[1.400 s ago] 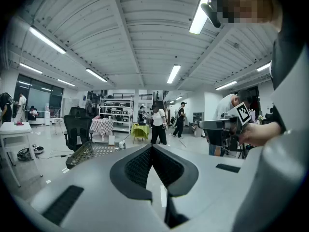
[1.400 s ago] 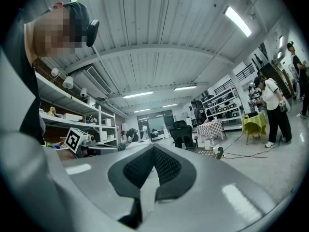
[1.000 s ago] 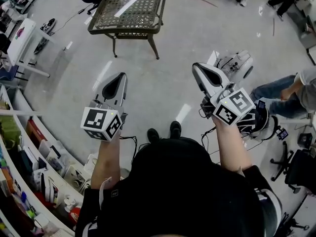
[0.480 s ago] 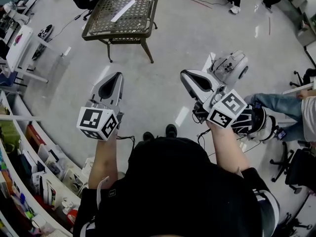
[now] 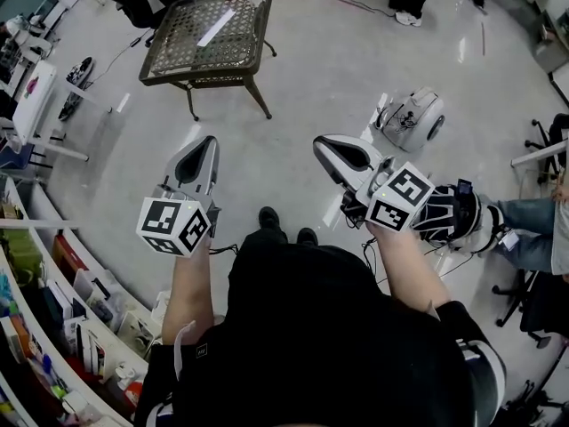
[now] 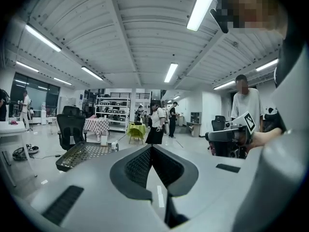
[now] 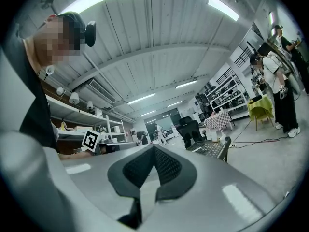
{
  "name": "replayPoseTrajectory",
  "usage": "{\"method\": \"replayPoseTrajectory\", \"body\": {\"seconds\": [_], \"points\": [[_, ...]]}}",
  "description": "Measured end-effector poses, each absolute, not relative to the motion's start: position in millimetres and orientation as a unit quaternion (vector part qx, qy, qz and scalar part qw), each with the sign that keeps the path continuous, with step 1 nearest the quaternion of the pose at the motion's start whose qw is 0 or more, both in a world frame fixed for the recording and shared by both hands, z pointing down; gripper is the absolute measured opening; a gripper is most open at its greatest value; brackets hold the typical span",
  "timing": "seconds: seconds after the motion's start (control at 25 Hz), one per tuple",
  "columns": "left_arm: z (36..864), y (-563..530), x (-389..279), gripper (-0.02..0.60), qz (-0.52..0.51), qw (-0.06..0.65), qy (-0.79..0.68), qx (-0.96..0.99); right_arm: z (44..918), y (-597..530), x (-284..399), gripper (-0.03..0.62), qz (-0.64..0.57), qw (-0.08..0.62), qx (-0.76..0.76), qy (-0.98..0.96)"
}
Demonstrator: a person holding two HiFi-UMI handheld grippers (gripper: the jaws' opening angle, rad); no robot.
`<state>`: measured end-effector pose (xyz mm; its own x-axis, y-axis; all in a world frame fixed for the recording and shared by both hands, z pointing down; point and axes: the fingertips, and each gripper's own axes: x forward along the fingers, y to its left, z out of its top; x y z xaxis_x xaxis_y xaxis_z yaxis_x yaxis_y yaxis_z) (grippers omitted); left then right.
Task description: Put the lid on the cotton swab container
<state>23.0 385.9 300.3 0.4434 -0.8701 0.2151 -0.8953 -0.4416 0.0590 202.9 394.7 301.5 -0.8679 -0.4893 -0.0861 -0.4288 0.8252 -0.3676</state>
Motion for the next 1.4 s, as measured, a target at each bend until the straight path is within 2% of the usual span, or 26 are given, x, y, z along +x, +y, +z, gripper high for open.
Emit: {"method": "replayPoseTrajectory", "body": {"seconds": [0.32, 0.64, 1.04, 1.4], "points": [[309.1, 343.7, 25.4, 0.005, 0.063, 0.092, -0.513, 0.851, 306.2, 356.3, 203.7, 0.011, -0.185, 0.079, -0.246, 0.948], [305.3, 276.5, -9.4, 0.005, 0.046, 0.091, -0.510, 0.854, 306.9, 291.8, 176.4, 0.011, -0.190, 0.065, -0.264, 0.943], [306.8, 184.4, -68.1, 0.005, 0.046, 0.101, -0.492, 0.863, 312.9, 216.6, 84.7, 0.011, -0.211, 0.050, -0.242, 0.946], [317.0, 144.5, -124.0, 0.005, 0.033, 0.115, -0.491, 0.863, 310.5, 177.6, 15.7, 0.011, -0.209, 0.029, -0.231, 0.950]]}}
